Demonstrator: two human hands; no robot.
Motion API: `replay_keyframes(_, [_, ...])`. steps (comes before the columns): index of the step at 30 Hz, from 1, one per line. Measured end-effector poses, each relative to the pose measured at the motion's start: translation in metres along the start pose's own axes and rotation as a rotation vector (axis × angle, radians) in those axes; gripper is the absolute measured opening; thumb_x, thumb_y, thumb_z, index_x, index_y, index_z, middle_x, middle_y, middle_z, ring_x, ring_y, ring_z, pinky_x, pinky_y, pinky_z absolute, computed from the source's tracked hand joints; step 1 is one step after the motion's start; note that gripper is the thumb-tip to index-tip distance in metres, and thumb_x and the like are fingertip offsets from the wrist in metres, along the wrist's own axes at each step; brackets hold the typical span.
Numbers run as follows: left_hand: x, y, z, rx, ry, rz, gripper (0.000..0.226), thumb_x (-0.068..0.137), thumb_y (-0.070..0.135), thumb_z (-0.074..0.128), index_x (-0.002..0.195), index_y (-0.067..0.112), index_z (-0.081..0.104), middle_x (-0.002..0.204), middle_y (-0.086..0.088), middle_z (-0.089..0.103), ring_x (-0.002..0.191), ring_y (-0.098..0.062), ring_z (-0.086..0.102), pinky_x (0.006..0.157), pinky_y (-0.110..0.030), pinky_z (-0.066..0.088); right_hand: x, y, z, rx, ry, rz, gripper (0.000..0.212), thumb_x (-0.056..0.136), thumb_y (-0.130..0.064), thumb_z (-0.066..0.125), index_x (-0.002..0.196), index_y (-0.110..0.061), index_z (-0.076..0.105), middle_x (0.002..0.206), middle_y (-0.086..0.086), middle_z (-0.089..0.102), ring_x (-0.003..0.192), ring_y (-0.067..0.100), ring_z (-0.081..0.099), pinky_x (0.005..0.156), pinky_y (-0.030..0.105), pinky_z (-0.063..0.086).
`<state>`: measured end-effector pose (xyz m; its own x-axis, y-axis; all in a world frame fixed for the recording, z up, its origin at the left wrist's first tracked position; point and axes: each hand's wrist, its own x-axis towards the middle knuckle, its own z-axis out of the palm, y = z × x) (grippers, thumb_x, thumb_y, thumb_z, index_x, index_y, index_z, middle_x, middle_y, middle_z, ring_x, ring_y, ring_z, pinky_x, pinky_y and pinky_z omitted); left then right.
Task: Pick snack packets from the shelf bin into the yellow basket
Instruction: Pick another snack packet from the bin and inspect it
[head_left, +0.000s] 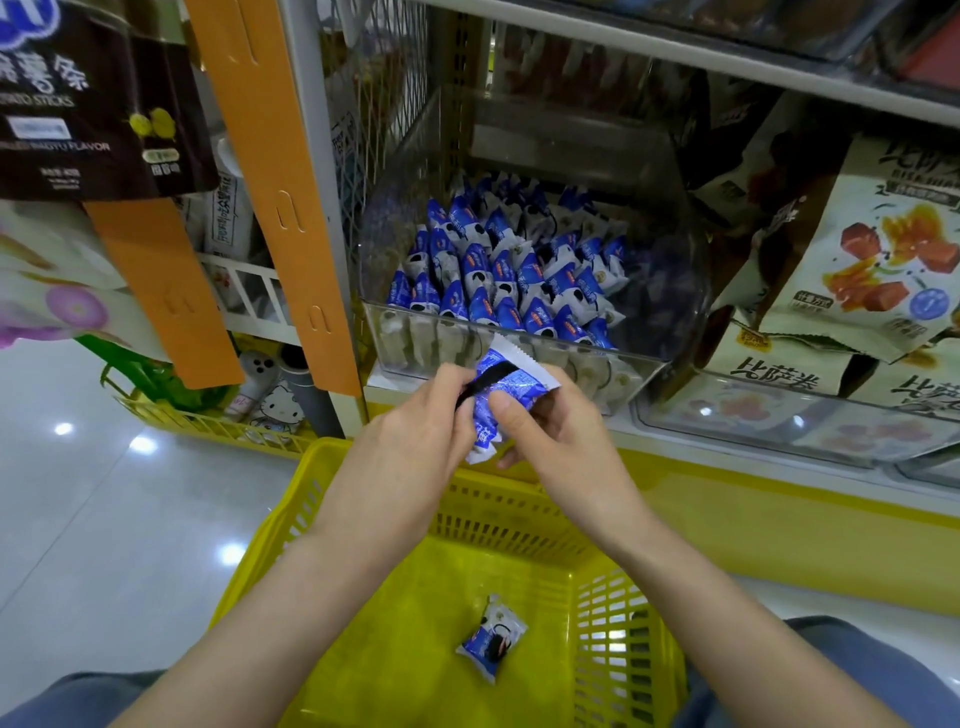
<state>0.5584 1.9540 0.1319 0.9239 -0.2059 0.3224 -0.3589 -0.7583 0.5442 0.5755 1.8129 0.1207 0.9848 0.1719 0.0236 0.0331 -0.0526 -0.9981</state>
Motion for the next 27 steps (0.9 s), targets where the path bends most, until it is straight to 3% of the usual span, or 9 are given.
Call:
replay_keyframes(4, [0.002, -0.002, 0.0, 0.018, -0.033, -0.046, 0.042, 0.089, 0.038, 0.022, 0.111, 0.014, 0.049, 0.071, 0.003, 0.049, 0.062, -0.023, 0.05, 0.052, -0.033, 0.033, 0.0, 0.003, 0.001, -0.008, -0.016, 0.018, 0.013, 0.09, -0.019, 0.057, 0.103, -0.019, 0.054, 0.077, -0.016, 0.064, 0.071, 0.0, 0.06, 0.053, 0.02, 0.05])
replay_keyframes(7, [0.003, -0.001, -0.003, 0.008, -0.029, -0.059, 0.034, 0.093, 0.037, 0.032, 0.106, 0.013, 0.053, 0.082, -0.003, 0.061, 0.073, -0.026, 0.058, 0.057, -0.038, 0.042, -0.001, 0.003, 0.0, -0.072, -0.04, 0.014, 0.014, 0.089, -0.02, 0.059, 0.102, -0.022, 0.054, 0.08, -0.015, 0.064, 0.074, 0.003, 0.062, 0.056, 0.022, 0.051])
replay_keyframes(10, [0.004, -0.002, -0.006, 0.069, -0.026, -0.031, 0.026, 0.095, 0.031, 0.042, 0.098, 0.008, 0.056, 0.082, -0.007, 0.063, 0.072, -0.028, 0.06, 0.057, -0.04, 0.045, -0.004, 0.005, -0.001, -0.275, -0.071, -0.005, 0.023, 0.086, -0.027, 0.062, 0.108, -0.026, 0.053, 0.088, -0.012, 0.064, 0.083, 0.008, 0.063, 0.068, 0.033, 0.053])
replay_keyframes(14, [0.003, -0.005, -0.002, 0.16, -0.059, -0.006, 0.021, 0.097, 0.023, 0.04, 0.092, 0.006, 0.052, 0.076, -0.007, 0.059, 0.068, -0.032, 0.06, 0.053, -0.038, 0.039, -0.006, 0.007, -0.001, -0.417, -0.066, -0.069, 0.027, 0.085, -0.031, 0.062, 0.11, -0.033, 0.051, 0.081, -0.017, 0.06, 0.07, 0.0, 0.054, 0.062, 0.016, 0.043])
replay_keyframes(16, [0.003, -0.007, 0.0, 0.159, -0.064, -0.008, 0.017, 0.097, 0.02, 0.04, 0.089, 0.009, 0.049, 0.071, -0.003, 0.052, 0.065, -0.03, 0.058, 0.052, -0.033, 0.033, -0.006, 0.007, -0.001, -0.439, -0.063, -0.085, 0.027, 0.085, -0.032, 0.062, 0.11, -0.033, 0.052, 0.082, -0.016, 0.06, 0.069, 0.001, 0.053, 0.061, 0.015, 0.042])
replay_keyframes(18, [0.004, -0.009, 0.001, 0.123, -0.049, -0.009, 0.015, 0.097, 0.019, 0.041, 0.084, 0.013, 0.044, 0.068, 0.0, 0.046, 0.06, -0.028, 0.051, 0.052, -0.032, 0.03, -0.006, 0.008, -0.001, -0.431, -0.067, -0.073, 0.027, 0.085, -0.035, 0.061, 0.111, -0.032, 0.053, 0.084, -0.015, 0.062, 0.071, 0.002, 0.055, 0.063, 0.02, 0.046])
replay_keyframes(21, [0.004, -0.012, 0.004, -0.01, -0.006, -0.038, 0.019, 0.096, 0.027, 0.04, 0.081, 0.016, 0.044, 0.063, 0.003, 0.045, 0.059, -0.022, 0.045, 0.052, -0.035, 0.032, -0.006, 0.007, 0.0, -0.382, -0.032, -0.014, 0.016, 0.087, -0.038, 0.057, 0.1, -0.029, 0.056, 0.082, -0.009, 0.064, 0.073, 0.012, 0.06, 0.066, 0.039, 0.052])
replay_keyframes(24, [0.003, -0.011, 0.008, -0.204, -0.04, -0.109, 0.041, 0.088, 0.05, 0.036, 0.105, 0.02, 0.057, 0.089, 0.006, 0.063, 0.083, -0.012, 0.058, 0.07, -0.032, 0.048, -0.003, 0.005, -0.002, -0.263, 0.014, 0.012, 0.016, 0.091, -0.029, 0.053, 0.104, -0.022, 0.058, 0.084, -0.007, 0.066, 0.069, 0.007, 0.062, 0.057, 0.031, 0.051])
replay_keyframes(27, [0.001, -0.01, 0.01, -0.352, -0.127, -0.19, 0.063, 0.074, 0.069, 0.037, 0.123, 0.031, 0.047, 0.103, 0.018, 0.059, 0.095, 0.002, 0.056, 0.078, -0.013, 0.043, -0.002, 0.003, -0.005, -0.186, -0.039, -0.03, 0.032, 0.096, -0.022, 0.043, 0.128, -0.022, 0.049, 0.11, -0.007, 0.063, 0.085, 0.004, 0.063, 0.065, 0.021, 0.052])
